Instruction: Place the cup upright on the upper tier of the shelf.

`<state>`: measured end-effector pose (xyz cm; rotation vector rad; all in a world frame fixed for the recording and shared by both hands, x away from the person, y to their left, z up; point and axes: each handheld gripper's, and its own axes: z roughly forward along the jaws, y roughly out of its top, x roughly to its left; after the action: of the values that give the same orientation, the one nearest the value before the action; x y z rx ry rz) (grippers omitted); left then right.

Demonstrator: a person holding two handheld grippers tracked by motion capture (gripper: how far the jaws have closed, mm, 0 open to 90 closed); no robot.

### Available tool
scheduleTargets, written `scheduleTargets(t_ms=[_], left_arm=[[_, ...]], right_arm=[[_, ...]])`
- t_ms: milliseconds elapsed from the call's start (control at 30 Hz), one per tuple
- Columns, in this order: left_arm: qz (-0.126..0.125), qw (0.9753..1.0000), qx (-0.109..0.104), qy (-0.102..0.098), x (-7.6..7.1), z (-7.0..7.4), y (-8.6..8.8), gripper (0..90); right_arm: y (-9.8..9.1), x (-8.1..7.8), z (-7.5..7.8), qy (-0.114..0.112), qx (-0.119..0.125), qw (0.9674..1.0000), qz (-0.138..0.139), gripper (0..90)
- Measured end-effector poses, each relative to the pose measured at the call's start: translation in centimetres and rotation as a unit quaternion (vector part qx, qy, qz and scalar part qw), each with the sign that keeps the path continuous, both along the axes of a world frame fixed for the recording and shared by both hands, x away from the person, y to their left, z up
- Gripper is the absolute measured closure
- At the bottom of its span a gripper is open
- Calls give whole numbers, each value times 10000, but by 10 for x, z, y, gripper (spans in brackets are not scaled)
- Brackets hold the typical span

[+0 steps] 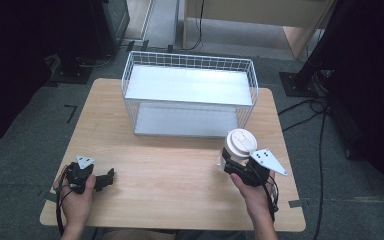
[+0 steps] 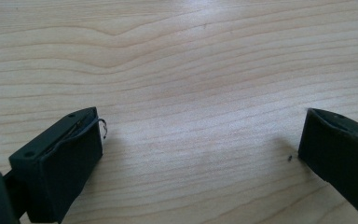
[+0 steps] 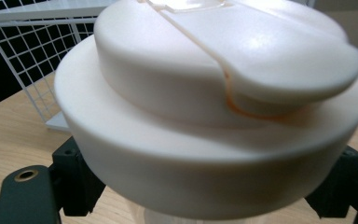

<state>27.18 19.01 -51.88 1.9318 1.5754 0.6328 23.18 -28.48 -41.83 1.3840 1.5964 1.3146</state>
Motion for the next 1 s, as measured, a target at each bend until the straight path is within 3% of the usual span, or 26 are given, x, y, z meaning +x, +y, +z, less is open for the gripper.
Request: scheduleTargets(t_ms=[1000], left_arm=[[-4, 10000, 7, -3, 0, 0, 0, 0]], right_arm=[[26, 16, 51, -515, -53, 9986, 139, 157]])
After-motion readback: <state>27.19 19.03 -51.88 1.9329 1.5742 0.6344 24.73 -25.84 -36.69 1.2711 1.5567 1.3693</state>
